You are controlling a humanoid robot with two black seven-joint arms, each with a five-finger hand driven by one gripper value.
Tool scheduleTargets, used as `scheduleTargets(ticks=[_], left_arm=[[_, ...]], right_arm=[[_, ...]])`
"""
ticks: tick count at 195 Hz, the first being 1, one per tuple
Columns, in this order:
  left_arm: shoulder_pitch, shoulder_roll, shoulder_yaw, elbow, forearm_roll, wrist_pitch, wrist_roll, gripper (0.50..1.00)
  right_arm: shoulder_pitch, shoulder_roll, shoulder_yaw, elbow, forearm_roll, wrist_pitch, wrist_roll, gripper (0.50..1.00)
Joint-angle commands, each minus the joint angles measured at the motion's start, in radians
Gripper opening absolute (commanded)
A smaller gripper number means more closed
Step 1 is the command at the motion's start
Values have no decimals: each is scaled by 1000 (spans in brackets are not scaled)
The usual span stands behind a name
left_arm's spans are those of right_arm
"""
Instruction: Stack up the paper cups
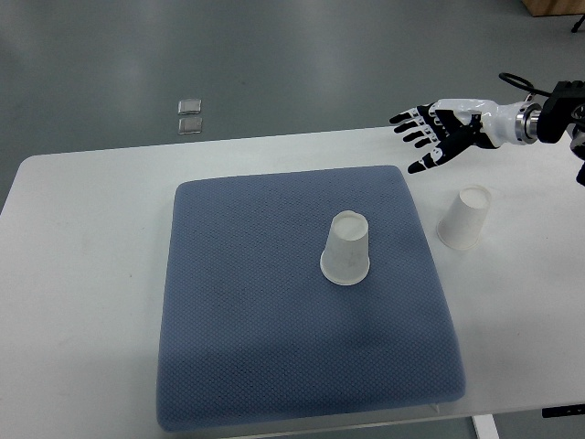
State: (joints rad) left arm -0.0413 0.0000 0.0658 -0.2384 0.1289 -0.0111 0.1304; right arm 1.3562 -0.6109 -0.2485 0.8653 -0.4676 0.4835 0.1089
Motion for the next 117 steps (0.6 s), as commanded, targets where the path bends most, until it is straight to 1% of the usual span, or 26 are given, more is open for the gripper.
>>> scheduleTargets(ticks=[1, 22, 24, 34, 50, 56, 74, 89, 117], left_arm=[[0, 0, 0, -10, 0, 0, 0, 1000], [0, 0, 0, -16, 0, -1, 0, 1000], [0, 0, 0, -16, 0, -1, 0, 1000], [0, 0, 0, -18, 0, -1, 0, 1000], [0, 0, 0, -27, 2, -1, 0, 1000], [0, 0, 0, -30, 2, -1, 0, 1000], [0, 0, 0, -32, 2, -1, 0, 1000], [0, 0, 0, -36, 2, -1, 0, 1000], [0, 0, 0, -39, 2, -3, 0, 1000]], right_arm=[[179, -9, -241, 70, -49, 29, -38, 926], [409, 10, -498, 153, -83, 64, -74, 926], [409, 10, -499, 153, -83, 64, -74, 926], [505, 31, -581, 198, -83, 80, -75, 926], [645, 59, -672, 245, -83, 127, -75, 926], [692, 68, -696, 259, -83, 127, -75, 926], [781, 95, -742, 284, -78, 127, -75, 926], [854, 115, -778, 327, -78, 127, -75, 926], [942, 132, -828, 399, -78, 127, -75, 926]])
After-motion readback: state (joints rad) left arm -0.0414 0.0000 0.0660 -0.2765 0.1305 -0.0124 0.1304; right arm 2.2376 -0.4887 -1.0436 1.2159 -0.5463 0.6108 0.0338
